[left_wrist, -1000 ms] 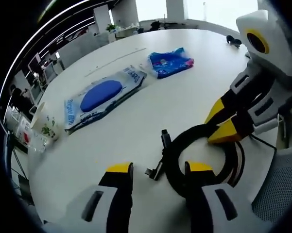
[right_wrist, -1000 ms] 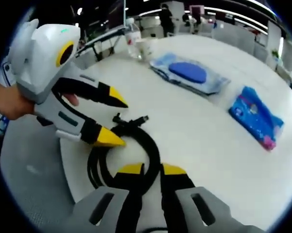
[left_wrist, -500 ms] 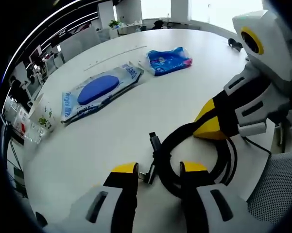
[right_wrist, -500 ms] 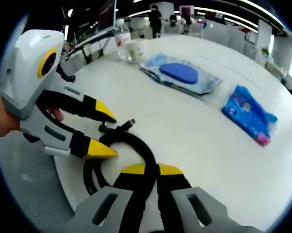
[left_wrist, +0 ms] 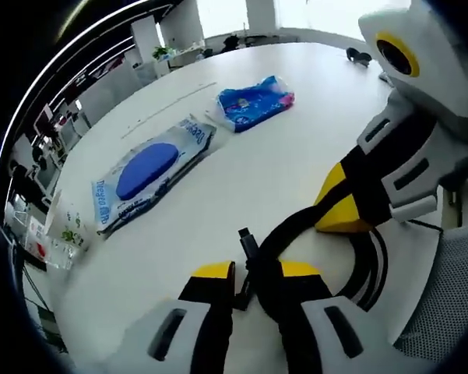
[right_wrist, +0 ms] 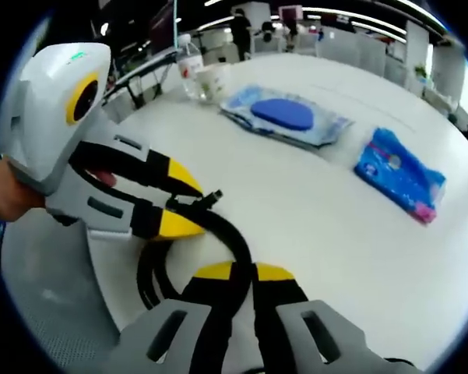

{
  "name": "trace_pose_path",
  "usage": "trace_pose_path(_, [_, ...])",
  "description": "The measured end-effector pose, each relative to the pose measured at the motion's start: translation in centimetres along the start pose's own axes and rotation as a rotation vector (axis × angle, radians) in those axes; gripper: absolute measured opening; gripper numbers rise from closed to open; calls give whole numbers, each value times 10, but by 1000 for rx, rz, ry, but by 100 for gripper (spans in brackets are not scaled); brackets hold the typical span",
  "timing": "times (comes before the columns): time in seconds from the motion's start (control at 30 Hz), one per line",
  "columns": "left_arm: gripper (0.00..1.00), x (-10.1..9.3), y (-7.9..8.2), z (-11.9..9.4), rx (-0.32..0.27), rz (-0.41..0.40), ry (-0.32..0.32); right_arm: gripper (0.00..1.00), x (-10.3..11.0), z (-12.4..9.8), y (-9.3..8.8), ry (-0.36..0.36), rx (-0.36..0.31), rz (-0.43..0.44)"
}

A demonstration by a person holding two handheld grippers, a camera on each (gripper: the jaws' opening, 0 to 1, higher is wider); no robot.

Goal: Arrange the tabletop items into an orderly group along one side of the table until the central work area is clear of visible clutter.

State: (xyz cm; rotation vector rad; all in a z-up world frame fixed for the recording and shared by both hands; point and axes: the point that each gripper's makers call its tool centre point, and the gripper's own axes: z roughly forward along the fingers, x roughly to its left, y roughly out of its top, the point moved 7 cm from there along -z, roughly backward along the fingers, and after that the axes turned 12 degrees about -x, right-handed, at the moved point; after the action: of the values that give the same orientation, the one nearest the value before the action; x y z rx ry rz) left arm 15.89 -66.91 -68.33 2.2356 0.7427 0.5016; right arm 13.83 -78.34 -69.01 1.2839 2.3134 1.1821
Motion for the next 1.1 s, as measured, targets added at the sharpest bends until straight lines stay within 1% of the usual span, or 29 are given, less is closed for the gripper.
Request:
trace_pose_path(0.07, [18,1,2,2,0,28,-7,5,0,-1,0,-2,2,17])
trace_pose_path(0.1, [19,2,3,3,-1,34,-8,5,-1,-1,-1,-9,11,46])
trace_pose_path(0.2, [19,3,6,6,-5,42,-13,6,-1,-2,-2,-6,15,46])
trace_pose_path(0.3, [19,3,9,8,-7,71,-23,7,-2,-4,-3,-9,12,73])
trace_pose_path(0.33, [18,2,9,8,-9,73,-24,7,-3,-5,-4,-10,12,100])
trace_pose_path(0.37, [18,2,9,8,-8,69,-26,7,-3,-5,-4,-9,13,109])
trace_pose_path(0.43, [17,2,9,6,-10,22,-28,7,-3,-5,-4,-7,10,107])
trace_pose_path(0.47, [17,3,10,4,-18,-2,-18,7,-3,-5,-4,-6,10,105])
trace_pose_path(0.6, [23,4,10,-3,-26,-11,-7,6,-2,-4,-3,-7,22,75])
trace_pose_path(0.63, [23,4,11,-6,-41,-4,2,5,-2,-4,-3,-8,23,72])
trace_pose_path(0.7, [22,5,11,-9,-48,-8,3,5,-1,-4,-3,-10,26,68])
trace_pose_path(0.73, [21,6,10,-11,-47,-16,9,5,-1,-4,-2,-11,25,68])
trace_pose_path(0.8, [23,6,7,-13,-46,-49,18,5,-1,-4,-3,-17,21,65])
trace_pose_path(0.9, [23,6,4,-15,-46,-63,23,5,-1,-4,-3,-25,17,63])
trace_pose_path(1.0, [23,2,1,-18,-53,-94,25,5,0,-5,-4,-31,13,67])
trace_pose_path(1.07, [23,-2,-1,-18,-49,-125,20,5,0,-5,-4,-33,9,67])
trace_pose_path(1.1, [23,-4,-2,-18,-47,-128,20,5,0,-5,-4,-33,9,67])
